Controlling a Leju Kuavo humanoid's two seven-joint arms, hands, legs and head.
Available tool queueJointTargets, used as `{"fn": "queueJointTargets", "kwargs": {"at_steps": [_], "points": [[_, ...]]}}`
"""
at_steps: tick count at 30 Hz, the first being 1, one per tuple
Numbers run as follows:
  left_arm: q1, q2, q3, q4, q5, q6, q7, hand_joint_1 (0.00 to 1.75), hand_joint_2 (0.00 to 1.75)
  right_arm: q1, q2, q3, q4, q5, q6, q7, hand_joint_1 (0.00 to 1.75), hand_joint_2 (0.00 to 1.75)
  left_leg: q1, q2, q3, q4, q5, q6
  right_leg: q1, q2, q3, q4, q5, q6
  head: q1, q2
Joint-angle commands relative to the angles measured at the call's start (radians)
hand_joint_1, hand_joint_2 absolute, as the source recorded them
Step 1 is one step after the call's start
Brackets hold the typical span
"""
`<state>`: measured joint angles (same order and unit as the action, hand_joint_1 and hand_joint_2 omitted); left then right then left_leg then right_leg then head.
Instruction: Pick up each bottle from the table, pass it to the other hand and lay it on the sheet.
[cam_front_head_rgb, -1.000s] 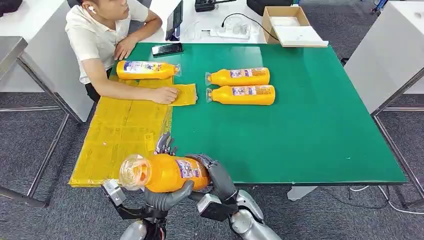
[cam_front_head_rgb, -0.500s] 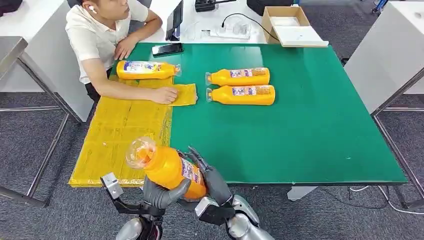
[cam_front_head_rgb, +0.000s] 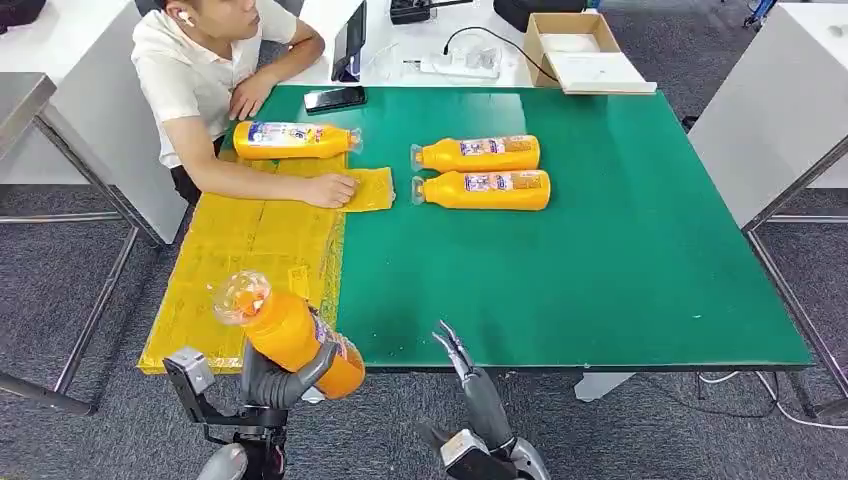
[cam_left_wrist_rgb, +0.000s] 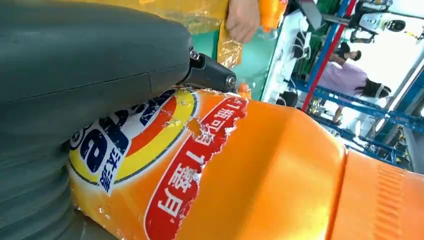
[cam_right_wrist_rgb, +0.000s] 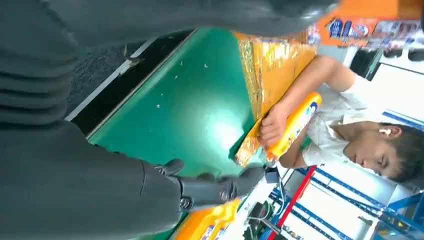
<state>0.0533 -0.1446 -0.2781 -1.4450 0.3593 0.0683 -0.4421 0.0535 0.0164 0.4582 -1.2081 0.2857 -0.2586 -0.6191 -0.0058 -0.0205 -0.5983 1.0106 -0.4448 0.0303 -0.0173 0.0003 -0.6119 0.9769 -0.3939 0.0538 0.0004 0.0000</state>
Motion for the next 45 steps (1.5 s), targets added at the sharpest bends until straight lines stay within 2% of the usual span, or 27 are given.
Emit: {"fn": "queueJointTargets", "kwargs": {"at_steps": [1,3,7,9,11,13,14,18,21,24,29,30,31,32,33,38,39,45], "points": [[-0.013,0.031,0.055,0.019,-0.311,0.342,-0.03,1.75,1.75,0.06,-0.002,-0.123,-0.084,0.035,-0.174,0.016,0.0,0.0,0.001,0.003,0.005,0.0,-0.002,-0.002,0.001,0.001,0.005,0.0,-0.002,-0.003,0.0,0.0],[-0.028,0.061,0.116,0.065,-0.598,0.56,-0.037,1.75,1.75,0.125,0.015,-0.259,-0.194,0.039,-0.214,0.006,0.0,0.0,0.0,-0.001,0.003,-0.001,-0.001,-0.002,0.0,-0.002,0.003,0.0,-0.002,-0.002,0.0,0.0],[-0.138,0.078,0.153,0.215,-0.967,0.63,0.047,1.75,1.75,0.129,0.143,-0.442,-0.271,-0.025,-0.209,-0.039,0.0,0.0,0.0,-0.001,0.004,-0.001,-0.001,-0.003,0.0,-0.002,0.004,0.001,-0.002,-0.003,0.0,0.0],[-0.254,0.089,0.121,0.355,-1.146,0.625,0.129,1.75,1.75,0.106,0.16,-0.415,-0.248,-0.047,-0.166,-0.039,0.0,0.0,0.001,0.001,0.004,-0.001,-0.001,-0.003,0.001,-0.001,0.003,0.001,-0.002,-0.003,-0.001,0.0],[-0.381,0.1,0.085,0.539,-1.245,0.6,0.191,1.75,1.75,0.076,0.161,-0.366,-0.184,-0.05,-0.153,-0.037,0.0,0.0,0.002,-0.005,0.004,-0.001,0.001,-0.003,0.002,-0.006,0.005,0.0,-0.002,-0.004,0.0,0.0],[-0.533,0.101,0.064,0.788,-1.344,0.616,0.247,1.75,1.75,0.033,0.16,-0.307,-0.093,-0.051,-0.146,-0.048,0.0,0.0,0.002,-0.005,0.005,-0.002,0.003,-0.003,0.002,-0.006,0.006,-0.002,0.0,-0.003,0.0,0.0],[-0.56,0.098,0.069,0.837,-1.341,0.63,0.234,1.75,1.75,0.019,0.161,-0.299,-0.068,-0.059,-0.152,-0.057,0.0,0.0,0.002,-0.006,0.004,-0.002,0.004,-0.003,0.002,-0.006,0.005,-0.002,0.001,-0.003,0.0,0.0],[-0.572,0.097,0.089,0.857,-1.341,0.63,0.213,1.75,1.75,0.007,0.162,-0.29,-0.047,-0.067,-0.162,-0.067,0.0,0.0,0.002,0.003,0.005,-0.002,0.004,-0.004,0.002,0.001,0.004,-0.002,0.006,-0.008,0.0,0.0],[-0.643,0.113,0.047,1.005,-1.457,0.612,0.327,1.75,1.75,-0.007,0.161,-0.267,-0.01,-0.079,-0.151,-0.061,0.0,0.0,0.002,0.002,0.005,-0.001,0.004,-0.003,0.002,0.0,0.003,-0.001,0.005,-0.007,0.0,0.0],[-0.692,0.119,0.08,1.085,-1.428,0.546,0.336,1.75,1.75,-0.02,0.169,-0.264,0.035,-0.099,-0.162,-0.071,0.0,0.0,0.002,0.002,0.005,-0.001,0.004,-0.004,0.003,0.0,0.004,0.0,0.004,-0.007,0.0,0.0],[-0.706,0.121,0.149,1.123,-1.342,0.446,0.299,1.75,1.75,-0.032,0.164,-0.274,0.092,-0.121,-0.172,-0.079,0.0,0.0,0.002,0.003,0.002,-0.001,0.004,-0.003,0.002,0.001,0.001,0.0,0.005,-0.006,0.0,0.0],[-0.709,0.117,0.165,1.131,-1.323,0.406,0.301,1.48,1.75,-0.035,0.164,-0.274,0.095,-0.124,-0.178,-0.079,0.0,0.0,0.002,0.004,0.004,-0.001,0.003,-0.004,0.003,0.002,0.003,0.0,0.004,-0.007,0.0,0.0],[-0.712,0.114,0.183,1.135,-1.296,0.346,0.296,0.72,1.75,-0.037,0.163,-0.274,0.099,-0.129,-0.182,-0.079,0.0,0.0,0.002,0.005,0.006,-0.001,0.003,-0.004,0.003,0.003,0.005,-0.001,0.004,-0.008,0.0,0.0],[-0.714,0.112,0.199,1.137,-1.27,0.285,0.287,0.21,1.75,-0.041,0.161,-0.271,0.105,-0.131,-0.184,-0.079,0.0,0.0,0.002,0.005,0.004,-0.001,0.004,-0.004,0.002,0.003,0.003,0.0,0.005,-0.007,0.0,0.0],[-0.715,0.109,0.216,1.138,-1.245,0.234,0.285,0.0,1.75,-0.044,0.16,-0.27,0.11,-0.134,-0.188,-0.079,0.0,0.0,0.002,0.006,0.006,-0.001,0.003,-0.004,0.002,0.003,0.004,0.0,0.005,-0.008,0.0,0.0],[-0.711,0.107,0.267,1.131,-1.144,0.021,0.25,0.0,1.75,-0.059,0.152,-0.256,0.148,-0.142,-0.199,-0.079,0.0,0.0,0.001,0.006,0.008,-0.003,0.004,-0.004,0.001,0.004,0.005,-0.001,0.005,-0.007,0.0,0.0],[-0.71,0.109,0.272,1.13,-1.129,-0.012,0.241,0.0,0.0,-0.061,0.15,-0.251,0.151,-0.143,-0.202,-0.079,0.0,0.0,0.001,0.006,0.01,-0.003,0.004,-0.004,0.002,0.004,0.007,-0.002,0.005,-0.007,-0.001,0.0],[-0.701,0.11,0.252,1.103,-1.076,-0.15,0.175,0.0,0.0,-0.076,0.136,-0.235,0.169,-0.147,-0.206,-0.079,0.0,0.0,0.001,0.002,0.015,-0.003,0.005,-0.004,0.001,0.002,0.014,-0.001,0.004,-0.006,0.0,0.0]]}}
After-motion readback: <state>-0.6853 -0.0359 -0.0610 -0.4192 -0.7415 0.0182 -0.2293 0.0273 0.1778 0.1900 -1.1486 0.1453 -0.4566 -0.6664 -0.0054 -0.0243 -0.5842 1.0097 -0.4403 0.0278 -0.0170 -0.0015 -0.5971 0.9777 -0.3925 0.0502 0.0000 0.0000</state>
